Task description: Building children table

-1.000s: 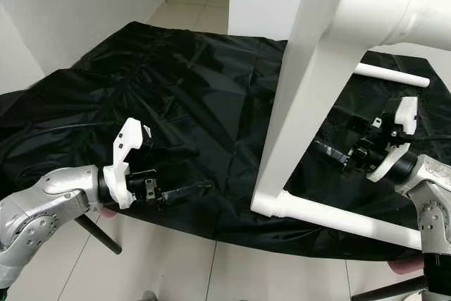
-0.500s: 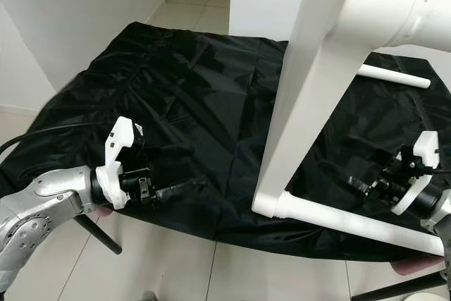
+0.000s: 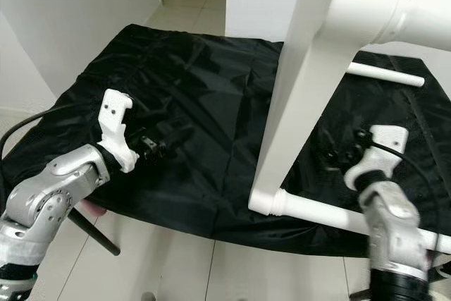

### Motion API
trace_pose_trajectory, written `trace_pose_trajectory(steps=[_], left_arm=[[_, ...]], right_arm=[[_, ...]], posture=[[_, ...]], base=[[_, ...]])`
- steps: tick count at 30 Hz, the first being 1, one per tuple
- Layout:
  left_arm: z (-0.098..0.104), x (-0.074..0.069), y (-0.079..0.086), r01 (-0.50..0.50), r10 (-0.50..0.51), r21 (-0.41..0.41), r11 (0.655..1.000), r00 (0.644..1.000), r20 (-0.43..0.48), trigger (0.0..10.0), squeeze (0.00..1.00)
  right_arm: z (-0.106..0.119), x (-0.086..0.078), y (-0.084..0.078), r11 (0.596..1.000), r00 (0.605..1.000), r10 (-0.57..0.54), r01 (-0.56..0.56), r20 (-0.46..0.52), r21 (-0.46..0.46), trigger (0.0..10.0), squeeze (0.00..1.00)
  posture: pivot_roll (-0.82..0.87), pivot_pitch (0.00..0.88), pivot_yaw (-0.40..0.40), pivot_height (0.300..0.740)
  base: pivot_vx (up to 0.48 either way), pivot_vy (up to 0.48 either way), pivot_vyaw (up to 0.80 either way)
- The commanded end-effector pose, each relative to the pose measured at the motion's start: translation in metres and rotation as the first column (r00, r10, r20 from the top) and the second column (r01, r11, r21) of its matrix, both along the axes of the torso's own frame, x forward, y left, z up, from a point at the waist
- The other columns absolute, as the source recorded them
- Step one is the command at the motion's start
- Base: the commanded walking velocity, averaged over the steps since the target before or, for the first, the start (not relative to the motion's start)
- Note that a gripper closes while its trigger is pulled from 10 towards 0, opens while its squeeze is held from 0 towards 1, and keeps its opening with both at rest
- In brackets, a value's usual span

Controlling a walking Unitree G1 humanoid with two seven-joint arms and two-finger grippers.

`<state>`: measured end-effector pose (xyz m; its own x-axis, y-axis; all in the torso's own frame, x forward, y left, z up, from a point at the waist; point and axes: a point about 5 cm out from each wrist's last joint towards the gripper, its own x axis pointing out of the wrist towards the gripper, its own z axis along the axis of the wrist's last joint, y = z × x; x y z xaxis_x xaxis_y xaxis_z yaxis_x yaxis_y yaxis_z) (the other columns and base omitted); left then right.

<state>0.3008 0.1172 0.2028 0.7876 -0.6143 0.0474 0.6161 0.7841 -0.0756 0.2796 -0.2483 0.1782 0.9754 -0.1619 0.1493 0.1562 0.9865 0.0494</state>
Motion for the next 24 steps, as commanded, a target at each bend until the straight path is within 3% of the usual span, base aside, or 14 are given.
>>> trace_pose_trajectory(steps=[1, 4, 6, 9, 16, 19, 20, 24], left_arm=[[-0.005, 0.003, 0.007, -0.075, 0.075, 0.012, 0.997, 0.997, -0.001, 10.0, 0.00], [-0.006, 0.004, 0.006, -0.088, 0.088, 0.018, 0.996, 0.996, 0.006, 10.0, 0.00], [-0.016, 0.001, 0.002, -0.123, 0.123, -0.002, 0.992, 0.992, -0.028, 10.0, 0.00], [-0.022, -0.001, -0.002, -0.145, 0.145, 0.010, 0.989, 0.989, -0.039, 10.0, 0.00], [-0.034, -0.001, -0.010, -0.196, 0.198, 0.036, 0.980, 0.978, -0.070, 10.0, 0.00], [-0.037, -0.002, -0.014, -0.178, 0.181, 0.047, 0.983, 0.980, -0.084, 10.0, 0.00], [-0.033, -0.007, -0.024, -0.126, 0.129, 0.044, 0.991, 0.989, -0.075, 10.0, 0.00], [-0.028, -0.015, -0.033, -0.076, 0.078, 0.038, 0.996, 0.995, -0.062, 10.0, 0.00]], right_arm=[[0.003, -0.003, 0.000, 0.995, 0.995, -0.099, 0.098, 0.027, 0.018, 10.0, 0.00], [0.002, -0.003, 0.004, 0.990, 0.990, -0.139, 0.138, 0.029, 0.037, 10.0, 0.00], [-0.006, -0.005, 0.018, 0.978, 0.978, -0.210, 0.209, 0.020, 0.020, 10.0, 0.00], [-0.012, -0.007, 0.027, 0.970, 0.971, -0.240, 0.240, 0.007, 0.027, 10.0, 0.00], [-0.027, -0.015, 0.037, 0.940, 0.941, -0.334, 0.337, -0.057, 0.048, 10.0, 0.00], [-0.035, -0.016, 0.044, 0.934, 0.932, -0.343, 0.352, -0.114, 0.061, 10.0, 0.00], [-0.041, -0.015, 0.055, 0.939, 0.935, -0.322, 0.335, -0.150, 0.074, 10.0, 0.00], [-0.044, -0.013, 0.062, 0.943, 0.939, -0.304, 0.321, -0.163, 0.090, 10.0, 0.00]], posture=[[-0.04, 0.066, -0.047, 0.740], [-0.04, 0.066, -0.047, 0.740], [-0.03, 0.059, -0.064, 0.740], [-0.02, 0.062, -0.068, 0.740], [-0.02, 0.063, -0.067, 0.740], [-0.02, 0.069, -0.062, 0.740], [-0.02, 0.076, -0.054, 0.740], [-0.02, 0.081, -0.046, 0.740]], base=[[0.000, 0.000, 0.00], [0.000, 0.000, 0.00], [0.000, 0.000, 0.00], [0.000, 0.000, 0.00], [0.000, 0.000, 0.00], [0.000, 0.000, 0.00], [0.000, 0.000, 0.00], [0.000, 0.000, 0.00]])
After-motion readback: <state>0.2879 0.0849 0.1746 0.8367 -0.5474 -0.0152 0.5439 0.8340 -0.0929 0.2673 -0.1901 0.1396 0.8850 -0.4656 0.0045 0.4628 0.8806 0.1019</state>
